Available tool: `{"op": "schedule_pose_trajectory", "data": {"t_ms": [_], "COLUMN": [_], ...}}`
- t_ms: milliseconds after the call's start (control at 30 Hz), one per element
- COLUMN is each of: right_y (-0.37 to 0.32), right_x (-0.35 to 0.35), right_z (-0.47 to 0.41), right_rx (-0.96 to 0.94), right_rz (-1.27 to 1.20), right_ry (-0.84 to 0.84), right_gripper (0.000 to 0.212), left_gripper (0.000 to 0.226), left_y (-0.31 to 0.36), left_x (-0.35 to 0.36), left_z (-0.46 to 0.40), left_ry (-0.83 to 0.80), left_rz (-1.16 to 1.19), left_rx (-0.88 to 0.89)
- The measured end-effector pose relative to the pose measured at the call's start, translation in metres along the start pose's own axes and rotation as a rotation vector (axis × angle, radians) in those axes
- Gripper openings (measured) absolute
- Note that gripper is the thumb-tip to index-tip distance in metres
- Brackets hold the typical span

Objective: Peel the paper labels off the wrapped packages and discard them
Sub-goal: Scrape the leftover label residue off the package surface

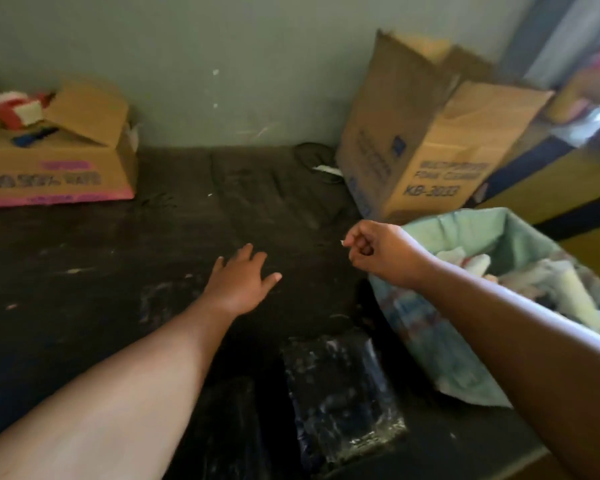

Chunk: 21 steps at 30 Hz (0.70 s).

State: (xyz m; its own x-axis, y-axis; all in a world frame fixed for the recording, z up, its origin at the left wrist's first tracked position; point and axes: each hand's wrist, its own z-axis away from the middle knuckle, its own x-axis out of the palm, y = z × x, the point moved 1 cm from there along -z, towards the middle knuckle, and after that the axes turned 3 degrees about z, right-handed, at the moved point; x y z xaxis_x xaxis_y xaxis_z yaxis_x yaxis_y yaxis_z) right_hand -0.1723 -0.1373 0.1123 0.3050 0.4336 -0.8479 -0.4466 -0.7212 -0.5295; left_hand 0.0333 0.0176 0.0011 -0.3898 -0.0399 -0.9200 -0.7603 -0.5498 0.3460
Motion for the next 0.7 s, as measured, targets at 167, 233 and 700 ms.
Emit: {"op": "schedule_pose_trajectory", "data": {"t_ms": [167, 233, 700], "right_y": [0.072, 0.079, 0.190], "right_x": [-0.097, -0.107, -0.195], "right_z": [0.041, 0.044, 0.104], "right_rx": [0.134, 0.162, 0.387], "right_rz": [0.162, 0.186, 0.233], "right_ry": [0.077, 0.051, 0.230], "right_gripper": [0.016, 0.017, 0.016], "left_gripper": [0.069, 0.071, 0.079], "left_y": [0.154, 0.177, 0.340], "left_x": [0.012, 0.017, 0.096], "left_z": [-0.021, -0.024, -0.039], "left_ry": [-0.029, -0.014, -0.171], "left_rz": [0.057, 0.077, -0.154], "left_rx": [0.250, 0.295, 0.387]}}
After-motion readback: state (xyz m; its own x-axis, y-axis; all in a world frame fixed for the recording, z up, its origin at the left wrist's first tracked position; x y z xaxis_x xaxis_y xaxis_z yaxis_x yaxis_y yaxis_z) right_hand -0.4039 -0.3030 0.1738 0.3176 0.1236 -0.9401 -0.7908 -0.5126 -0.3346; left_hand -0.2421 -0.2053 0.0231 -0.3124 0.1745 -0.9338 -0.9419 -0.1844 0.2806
